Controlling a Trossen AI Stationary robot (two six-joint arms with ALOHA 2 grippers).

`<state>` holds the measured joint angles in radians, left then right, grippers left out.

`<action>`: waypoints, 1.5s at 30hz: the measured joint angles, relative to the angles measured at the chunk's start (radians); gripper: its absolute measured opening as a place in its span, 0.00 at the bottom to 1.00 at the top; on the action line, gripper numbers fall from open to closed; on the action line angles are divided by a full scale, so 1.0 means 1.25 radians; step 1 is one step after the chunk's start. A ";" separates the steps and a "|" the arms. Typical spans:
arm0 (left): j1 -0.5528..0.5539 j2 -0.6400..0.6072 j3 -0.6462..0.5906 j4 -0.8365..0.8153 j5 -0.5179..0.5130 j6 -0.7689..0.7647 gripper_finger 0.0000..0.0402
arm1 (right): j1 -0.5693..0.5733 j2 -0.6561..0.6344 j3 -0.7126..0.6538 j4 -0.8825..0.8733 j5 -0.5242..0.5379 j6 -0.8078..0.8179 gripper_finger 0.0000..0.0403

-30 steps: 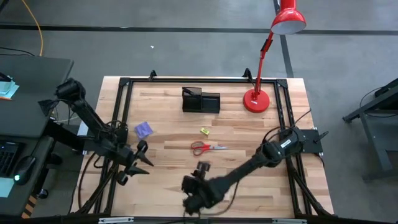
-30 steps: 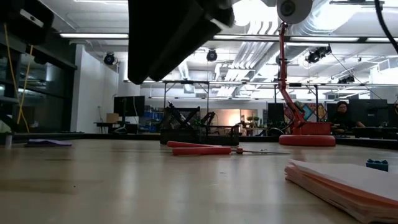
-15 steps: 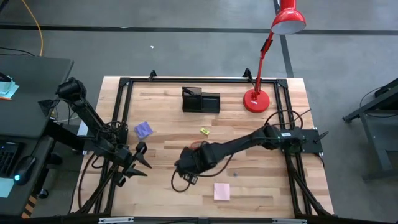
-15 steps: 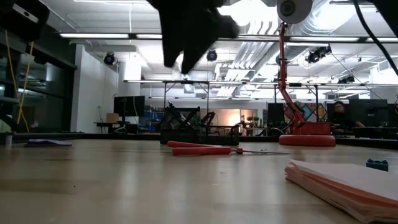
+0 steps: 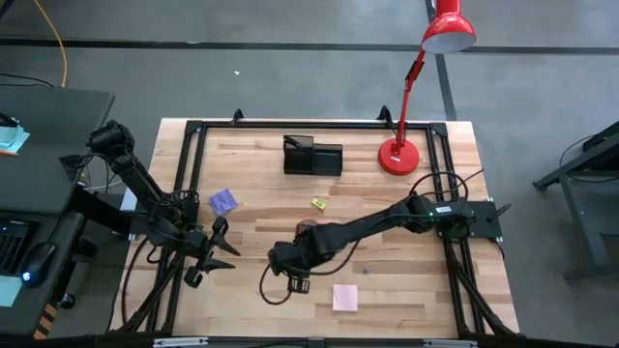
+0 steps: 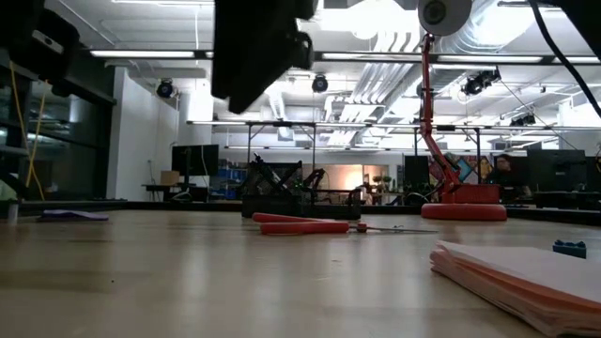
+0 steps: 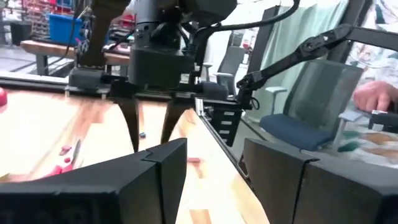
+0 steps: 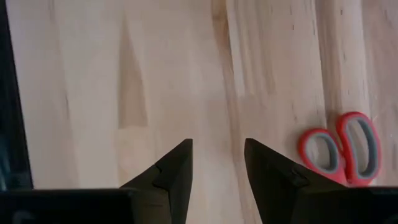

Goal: Pick and place office supplies into organizer
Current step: Put the orange scissor into the desk organizer

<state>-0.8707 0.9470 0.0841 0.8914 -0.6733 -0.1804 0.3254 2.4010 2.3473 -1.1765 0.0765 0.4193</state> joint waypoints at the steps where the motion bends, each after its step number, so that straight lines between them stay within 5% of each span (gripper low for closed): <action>1: 0.000 0.000 0.000 -0.004 -0.001 -0.004 0.37 | -0.005 -0.001 -0.012 -0.001 0.002 -0.012 0.34; 20: 0.000 0.000 0.000 -0.016 0.002 -0.008 0.37 | -0.125 0.000 -0.200 0.020 -0.019 -0.250 0.34; 45: 0.000 0.000 0.000 -0.016 0.015 -0.021 0.37 | -0.176 0.000 -0.211 0.041 -0.023 -0.345 0.34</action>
<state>-0.8707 0.9466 0.0841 0.8719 -0.6540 -0.2069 0.1055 2.4016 2.0830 -1.1250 0.0479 -0.0123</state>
